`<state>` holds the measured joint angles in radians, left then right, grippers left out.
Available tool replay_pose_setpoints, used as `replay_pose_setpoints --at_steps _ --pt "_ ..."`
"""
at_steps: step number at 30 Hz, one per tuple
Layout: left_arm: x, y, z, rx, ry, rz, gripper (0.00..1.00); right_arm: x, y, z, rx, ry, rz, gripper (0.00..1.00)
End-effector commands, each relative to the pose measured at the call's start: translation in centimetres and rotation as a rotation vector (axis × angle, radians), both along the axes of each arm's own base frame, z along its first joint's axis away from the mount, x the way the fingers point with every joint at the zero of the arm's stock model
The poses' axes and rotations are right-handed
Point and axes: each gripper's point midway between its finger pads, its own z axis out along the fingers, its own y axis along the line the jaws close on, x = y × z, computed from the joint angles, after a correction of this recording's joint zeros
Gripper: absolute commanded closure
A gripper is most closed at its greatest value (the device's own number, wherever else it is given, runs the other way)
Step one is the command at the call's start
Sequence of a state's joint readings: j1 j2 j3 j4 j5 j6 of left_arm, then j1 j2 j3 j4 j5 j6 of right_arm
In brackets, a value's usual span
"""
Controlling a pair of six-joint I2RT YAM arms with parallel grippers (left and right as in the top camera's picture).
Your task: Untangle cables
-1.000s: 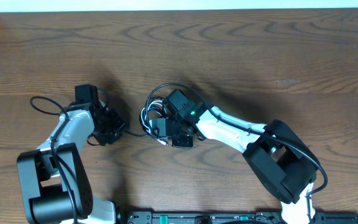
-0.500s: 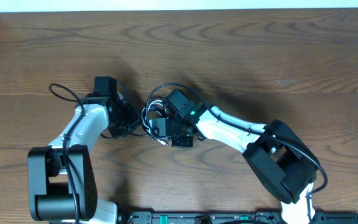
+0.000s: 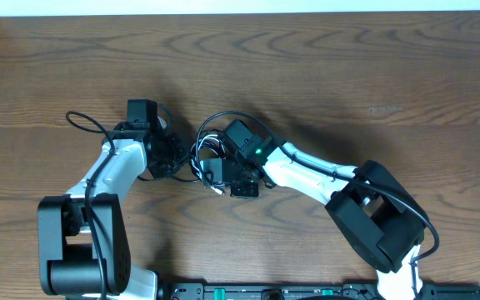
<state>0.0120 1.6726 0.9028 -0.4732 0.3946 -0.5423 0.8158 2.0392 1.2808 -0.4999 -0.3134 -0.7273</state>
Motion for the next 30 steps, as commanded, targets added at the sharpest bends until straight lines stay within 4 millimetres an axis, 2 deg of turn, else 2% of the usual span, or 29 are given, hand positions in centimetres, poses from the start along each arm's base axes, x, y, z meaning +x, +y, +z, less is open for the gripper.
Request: replay_pose_setpoints --at_steps 1,16,26,30 --pt "-0.1 0.1 -0.3 0.006 0.020 -0.014 0.66 -0.7 -2.5 -3.1 -0.127 0.009 -0.014 0.99" --pt "-1.5 1.8 -2.8 0.105 0.102 0.004 0.66 -0.7 -2.5 -3.1 -0.127 0.008 -0.014 0.99" --pt "-2.6 1.8 -6.4 0.116 0.175 -0.045 0.66 -0.5 -2.3 -3.0 -0.119 0.019 -0.058 0.99" --pt "-4.0 4.0 -7.8 0.242 0.249 -0.038 0.72 -0.3 -2.5 -3.1 -0.122 0.028 -0.084 0.99"
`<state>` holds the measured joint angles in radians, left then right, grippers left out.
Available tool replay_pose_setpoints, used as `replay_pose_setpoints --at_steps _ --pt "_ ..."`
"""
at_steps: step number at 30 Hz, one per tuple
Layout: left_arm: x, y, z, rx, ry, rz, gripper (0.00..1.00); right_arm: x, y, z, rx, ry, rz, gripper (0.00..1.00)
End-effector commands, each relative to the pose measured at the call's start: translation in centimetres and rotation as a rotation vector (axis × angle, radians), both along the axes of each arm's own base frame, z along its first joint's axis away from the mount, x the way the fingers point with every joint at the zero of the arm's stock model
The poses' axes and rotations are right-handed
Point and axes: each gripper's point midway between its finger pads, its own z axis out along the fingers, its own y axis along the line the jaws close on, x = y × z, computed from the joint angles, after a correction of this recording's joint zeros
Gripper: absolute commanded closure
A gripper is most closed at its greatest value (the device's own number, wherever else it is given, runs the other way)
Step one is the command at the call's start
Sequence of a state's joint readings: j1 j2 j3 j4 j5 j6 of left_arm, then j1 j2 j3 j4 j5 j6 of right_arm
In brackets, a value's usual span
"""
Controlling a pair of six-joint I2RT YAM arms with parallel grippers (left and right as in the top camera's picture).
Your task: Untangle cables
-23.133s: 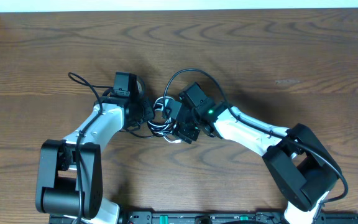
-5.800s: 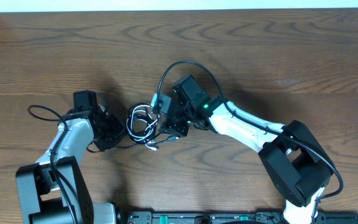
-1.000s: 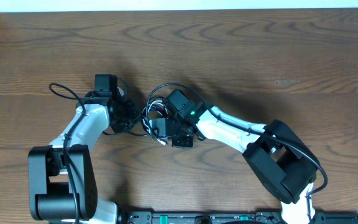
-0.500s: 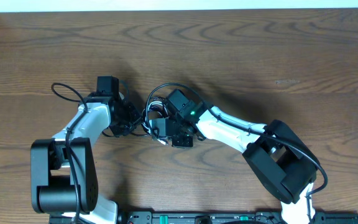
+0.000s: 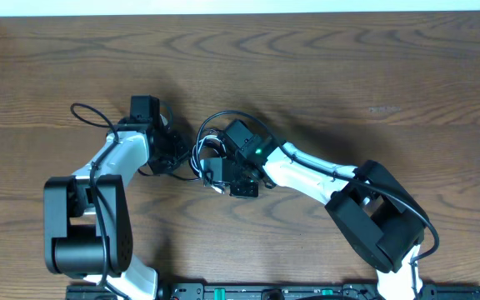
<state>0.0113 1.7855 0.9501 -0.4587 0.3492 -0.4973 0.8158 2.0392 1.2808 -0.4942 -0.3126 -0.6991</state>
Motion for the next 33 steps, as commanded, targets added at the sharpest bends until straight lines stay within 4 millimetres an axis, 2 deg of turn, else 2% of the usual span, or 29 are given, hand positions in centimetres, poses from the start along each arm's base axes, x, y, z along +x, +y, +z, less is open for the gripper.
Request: replay_pose_setpoints --at_steps 1,5,7,10,14,17,19,26,33 --pt "-5.2 4.0 -5.5 0.229 0.221 0.000 0.72 -0.2 -2.7 -3.1 -0.125 0.025 -0.069 0.99" --pt "-5.7 5.3 -5.2 0.308 0.248 -0.011 0.72 0.4 -3.2 -3.1 -0.125 0.033 -0.104 0.99" --pt "-5.6 5.3 -5.1 0.306 0.245 -0.036 0.72 0.6 -3.4 -3.1 -0.125 0.034 -0.110 0.99" --pt "-5.5 4.0 -4.9 0.237 0.231 -0.111 0.72 0.6 -3.4 -3.1 -0.125 0.036 -0.118 0.99" --pt "-4.3 4.0 -2.2 0.206 0.247 -0.107 0.72 0.6 -3.4 -3.1 -0.124 0.036 -0.118 0.99" --pt "-3.3 2.3 0.2 0.101 0.233 -0.131 0.71 0.6 -3.4 -3.1 -0.123 0.035 -0.118 0.99" --pt "-2.8 1.0 1.0 0.030 0.206 -0.154 0.66 0.6 -3.4 -3.1 -0.124 0.035 -0.118 0.99" --pt "-2.0 -1.2 1.5 -0.078 0.151 -0.204 0.59 0.6 -3.4 -3.1 -0.124 0.035 -0.118 0.99" --pt "-1.2 -1.3 1.6 -0.081 0.114 -0.205 0.59 0.6 -3.4 -3.1 -0.124 0.035 -0.118 0.99"
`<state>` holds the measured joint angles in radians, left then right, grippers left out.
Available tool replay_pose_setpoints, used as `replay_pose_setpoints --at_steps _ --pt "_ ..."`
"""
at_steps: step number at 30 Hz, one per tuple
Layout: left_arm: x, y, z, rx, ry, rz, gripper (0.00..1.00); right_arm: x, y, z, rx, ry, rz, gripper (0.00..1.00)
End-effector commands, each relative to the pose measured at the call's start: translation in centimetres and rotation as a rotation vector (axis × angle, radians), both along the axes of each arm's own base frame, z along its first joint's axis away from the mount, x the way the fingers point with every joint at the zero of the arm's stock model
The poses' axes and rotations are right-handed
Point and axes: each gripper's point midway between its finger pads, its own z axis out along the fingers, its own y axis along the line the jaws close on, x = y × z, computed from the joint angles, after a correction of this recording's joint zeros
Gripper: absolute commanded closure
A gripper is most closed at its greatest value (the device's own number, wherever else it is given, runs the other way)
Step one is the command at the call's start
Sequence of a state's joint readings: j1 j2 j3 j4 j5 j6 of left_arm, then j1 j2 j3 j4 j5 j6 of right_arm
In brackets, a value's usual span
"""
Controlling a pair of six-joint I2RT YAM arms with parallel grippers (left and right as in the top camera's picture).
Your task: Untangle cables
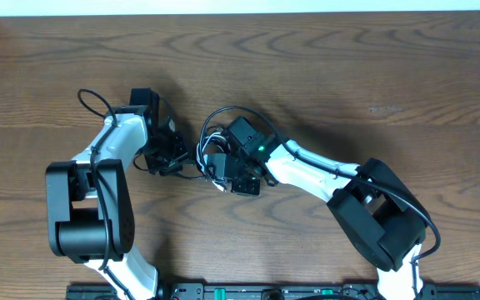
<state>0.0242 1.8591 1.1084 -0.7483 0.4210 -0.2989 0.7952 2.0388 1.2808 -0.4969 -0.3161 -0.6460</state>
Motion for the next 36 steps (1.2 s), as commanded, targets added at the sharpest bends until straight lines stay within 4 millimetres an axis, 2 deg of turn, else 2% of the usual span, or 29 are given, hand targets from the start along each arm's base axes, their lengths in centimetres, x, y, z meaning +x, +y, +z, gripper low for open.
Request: replay_pose_setpoints --at_steps 1,15,26,36 --pt "0.7 -0.5 0.3 -0.027 -0.029 -0.022 0.59 0.0 -2.8 -3.1 -0.123 0.013 -0.049 0.99" --pt "3.2 -0.5 0.4 -0.027 -0.117 0.024 0.59 0.0 -2.8 -3.1 -0.124 0.013 -0.049 0.99" --pt "2.1 -2.0 -0.2 -0.027 -0.101 -0.043 0.59 0.0 -2.8 -3.1 -0.124 0.013 -0.049 0.99" --pt "1.5 0.1 -1.0 0.117 -0.072 -0.044 0.60 0.0 -2.8 -3.1 -0.125 0.013 -0.049 0.99"
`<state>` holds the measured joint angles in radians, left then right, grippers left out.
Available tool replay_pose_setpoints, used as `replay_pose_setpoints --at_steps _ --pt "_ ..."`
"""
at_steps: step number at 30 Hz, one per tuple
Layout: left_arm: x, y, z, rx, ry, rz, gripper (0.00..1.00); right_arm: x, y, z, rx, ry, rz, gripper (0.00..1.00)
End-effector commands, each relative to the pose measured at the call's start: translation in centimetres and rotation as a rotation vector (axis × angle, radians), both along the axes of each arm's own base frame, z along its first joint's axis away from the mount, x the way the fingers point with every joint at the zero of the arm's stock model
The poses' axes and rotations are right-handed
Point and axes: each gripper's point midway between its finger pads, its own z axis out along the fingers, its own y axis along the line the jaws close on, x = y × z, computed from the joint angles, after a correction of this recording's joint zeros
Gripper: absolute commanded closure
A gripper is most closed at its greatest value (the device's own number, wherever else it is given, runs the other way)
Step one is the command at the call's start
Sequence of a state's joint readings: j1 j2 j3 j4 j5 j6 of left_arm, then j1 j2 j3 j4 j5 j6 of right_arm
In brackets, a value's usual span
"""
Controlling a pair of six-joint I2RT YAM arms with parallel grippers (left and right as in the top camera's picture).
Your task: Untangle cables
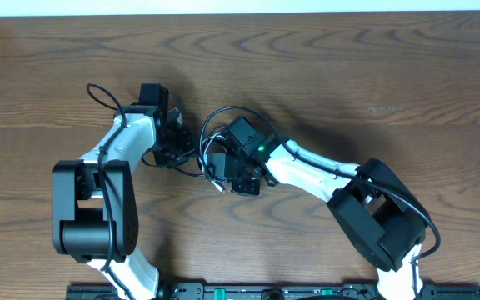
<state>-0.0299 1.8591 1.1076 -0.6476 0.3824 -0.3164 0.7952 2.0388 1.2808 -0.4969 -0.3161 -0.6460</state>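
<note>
A tangle of thin black and white cables (210, 147) lies on the wooden table (348, 67) between my two arms. A black loop (227, 111) arches over its far side, and a white plug end (221, 190) sticks out near the front. My right gripper (217, 170) sits on the tangle's right side, its fingers seemingly shut in the strands. My left gripper (180, 155) is at the tangle's left edge, and a black strand (193, 173) runs from it to the bundle. Both sets of fingertips are largely hidden under the wrists.
The left arm's own black lead (100, 93) loops out at the upper left. A dark equipment rail (265, 292) runs along the front edge. A white strip (240, 7) borders the far edge of the table.
My left gripper has moved a little right and away from me, closer to the tangle. The right gripper and the bundle have stayed where they were.
My right gripper stayed at the tangle throughout, shifting only slightly. The left wrist began left of the bundle at mid-table. At each later moment it was turned more and sat farther back and right, ending against the bundle's left edge.
</note>
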Motion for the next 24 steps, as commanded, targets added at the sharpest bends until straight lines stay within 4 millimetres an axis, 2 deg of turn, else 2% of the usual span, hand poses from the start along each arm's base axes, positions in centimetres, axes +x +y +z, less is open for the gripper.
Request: replay_pose_setpoints --at_steps 1,7,13,24 --pt "-0.6 1.3 -0.9 0.082 0.023 -0.004 0.60 0.0 -2.8 -3.1 -0.124 0.013 -0.049 0.99" --pt "-1.1 1.1 -0.9 0.077 0.044 -0.010 0.58 0.0 -2.8 -3.1 -0.124 0.013 -0.049 0.99" --pt "-1.5 -0.2 -0.7 0.005 0.046 -0.049 0.56 0.0 -2.8 -3.1 -0.125 0.013 -0.049 0.99" --pt "-2.7 1.2 -2.3 0.086 0.068 -0.045 0.56 0.0 -2.8 -3.1 -0.125 0.014 -0.049 0.99"
